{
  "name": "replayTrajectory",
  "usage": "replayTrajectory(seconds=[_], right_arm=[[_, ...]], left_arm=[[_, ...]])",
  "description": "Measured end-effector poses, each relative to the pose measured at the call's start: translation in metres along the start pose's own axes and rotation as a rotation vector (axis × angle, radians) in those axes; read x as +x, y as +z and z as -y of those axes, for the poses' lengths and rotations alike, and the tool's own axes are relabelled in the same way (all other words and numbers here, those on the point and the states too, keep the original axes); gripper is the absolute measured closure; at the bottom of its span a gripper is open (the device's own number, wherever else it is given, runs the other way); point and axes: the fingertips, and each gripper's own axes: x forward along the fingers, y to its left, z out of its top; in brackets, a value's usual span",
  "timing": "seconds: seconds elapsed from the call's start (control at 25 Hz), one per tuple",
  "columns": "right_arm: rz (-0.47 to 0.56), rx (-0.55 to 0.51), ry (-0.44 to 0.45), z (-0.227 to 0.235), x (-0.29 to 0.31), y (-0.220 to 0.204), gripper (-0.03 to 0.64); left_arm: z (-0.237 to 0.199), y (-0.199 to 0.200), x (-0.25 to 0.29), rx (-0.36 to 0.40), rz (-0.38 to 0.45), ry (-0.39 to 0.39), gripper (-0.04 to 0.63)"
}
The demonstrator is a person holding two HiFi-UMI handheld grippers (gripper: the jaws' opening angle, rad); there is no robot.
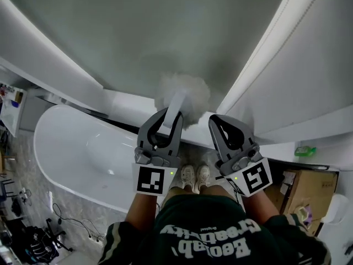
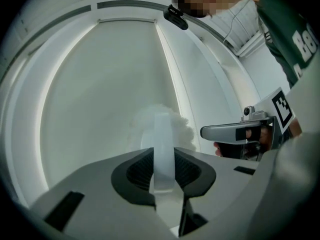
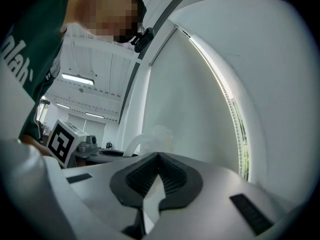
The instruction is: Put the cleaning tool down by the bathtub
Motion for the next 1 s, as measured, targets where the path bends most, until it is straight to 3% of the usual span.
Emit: replayTrajectory(seconds=[0.4,0.56,0.68,1.0], right_arm=[[0.021,0.020,0.109,-0.017,0.010,-0.002,0.601],[0.023,-0.022,0.149,-0.013,0.017,-0.004,0.601],[0.025,-0.004,0.147,-0.012,0.020,-0.002,0.601],[0.029,0.048,0.259,-0.039,0.027,-0.013,0.601]], left_arm=[[-0.013,0.001,-0.033,-0.021,-0.009,0.122,0.499],[-0.013,-0.004,-0.040,-0.050,-0.033,0.155,0.499],[-0.014,-0.003,-0.049,-0.044,-0.038,0.192,0.499],[-0.020,-0.014,-0.069,-0.047,-0.077,0.294,0.499]])
